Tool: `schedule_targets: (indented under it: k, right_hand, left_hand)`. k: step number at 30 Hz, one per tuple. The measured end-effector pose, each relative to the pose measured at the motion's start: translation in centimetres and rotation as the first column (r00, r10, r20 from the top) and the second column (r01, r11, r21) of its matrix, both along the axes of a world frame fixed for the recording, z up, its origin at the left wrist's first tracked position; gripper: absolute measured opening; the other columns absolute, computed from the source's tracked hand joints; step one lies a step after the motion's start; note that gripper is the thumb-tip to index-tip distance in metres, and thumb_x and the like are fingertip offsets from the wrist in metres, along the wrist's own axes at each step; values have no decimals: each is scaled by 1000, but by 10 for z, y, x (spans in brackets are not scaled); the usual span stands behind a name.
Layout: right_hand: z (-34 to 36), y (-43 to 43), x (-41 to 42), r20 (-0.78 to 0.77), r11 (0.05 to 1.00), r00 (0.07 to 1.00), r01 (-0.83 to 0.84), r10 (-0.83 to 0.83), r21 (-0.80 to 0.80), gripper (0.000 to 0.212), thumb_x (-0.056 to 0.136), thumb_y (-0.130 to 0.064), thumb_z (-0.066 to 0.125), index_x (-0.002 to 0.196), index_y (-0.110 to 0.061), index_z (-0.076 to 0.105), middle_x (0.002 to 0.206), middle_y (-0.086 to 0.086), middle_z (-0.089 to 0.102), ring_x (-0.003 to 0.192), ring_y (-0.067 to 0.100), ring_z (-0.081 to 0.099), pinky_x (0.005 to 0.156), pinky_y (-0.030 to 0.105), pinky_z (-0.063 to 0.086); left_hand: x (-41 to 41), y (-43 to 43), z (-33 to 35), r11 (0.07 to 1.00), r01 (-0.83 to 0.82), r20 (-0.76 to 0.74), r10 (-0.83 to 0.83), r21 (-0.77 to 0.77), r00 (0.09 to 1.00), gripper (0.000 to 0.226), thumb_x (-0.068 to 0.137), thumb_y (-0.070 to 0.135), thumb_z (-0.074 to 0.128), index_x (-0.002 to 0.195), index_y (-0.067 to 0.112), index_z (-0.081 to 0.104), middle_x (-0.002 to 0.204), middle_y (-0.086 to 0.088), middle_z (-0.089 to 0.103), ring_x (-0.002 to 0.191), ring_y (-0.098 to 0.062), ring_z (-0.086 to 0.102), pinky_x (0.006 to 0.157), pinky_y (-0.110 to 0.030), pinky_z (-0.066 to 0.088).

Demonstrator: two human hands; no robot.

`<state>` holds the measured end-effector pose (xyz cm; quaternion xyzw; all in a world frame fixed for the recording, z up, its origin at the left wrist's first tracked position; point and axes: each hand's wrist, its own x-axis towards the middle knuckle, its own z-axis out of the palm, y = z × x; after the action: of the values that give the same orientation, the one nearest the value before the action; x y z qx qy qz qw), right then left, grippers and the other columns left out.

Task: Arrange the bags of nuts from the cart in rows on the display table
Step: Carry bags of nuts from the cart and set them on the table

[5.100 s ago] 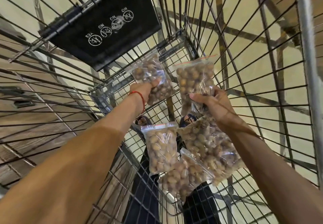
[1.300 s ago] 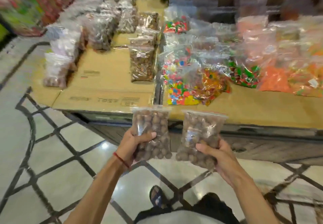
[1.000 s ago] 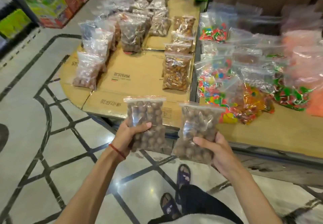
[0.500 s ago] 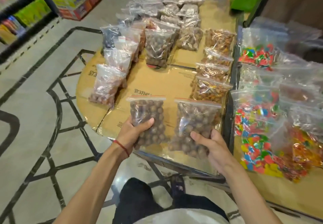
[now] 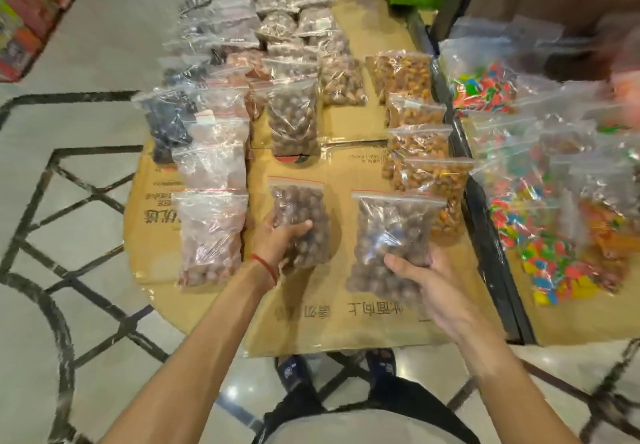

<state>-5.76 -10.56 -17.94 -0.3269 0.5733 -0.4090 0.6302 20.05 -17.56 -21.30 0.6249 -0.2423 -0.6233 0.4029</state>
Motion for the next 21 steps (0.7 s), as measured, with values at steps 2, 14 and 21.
schedule_targets:
  k: [2, 14, 21]
  right_hand:
    - [-1, 4, 14, 18, 999, 999, 46, -46, 12, 62, 75, -13, 87, 131, -6, 63, 119, 15, 78, 111, 33, 76, 94, 43, 59]
    - [19, -15, 37, -7, 987, 987, 158, -158, -11, 58, 71, -10, 90, 123, -16, 65, 112, 1, 81, 102, 20, 79, 78, 24, 63]
    - [13, -37, 38, 29, 978, 979, 205, -204, -31, 61, 72, -11, 90, 126, -19, 63, 113, 1, 82, 102, 19, 79, 79, 25, 63]
  left_hand:
    - [6, -21, -1, 1000, 5, -1, -5, 28, 1000, 44, 87, 4, 77, 127, 18, 67, 93, -3, 76, 74, -21, 70, 50, -26, 54]
    - [30, -141, 6, 993, 113, 39, -112, -36, 993, 56, 89, 10, 75, 140, 25, 58, 80, 0, 72, 53, -14, 60, 40, -22, 42]
    - [33, -170, -7, 983, 153, -7, -155, -99, 988, 47, 91, 6, 74, 133, 24, 62, 111, -4, 77, 96, -30, 74, 59, -39, 62]
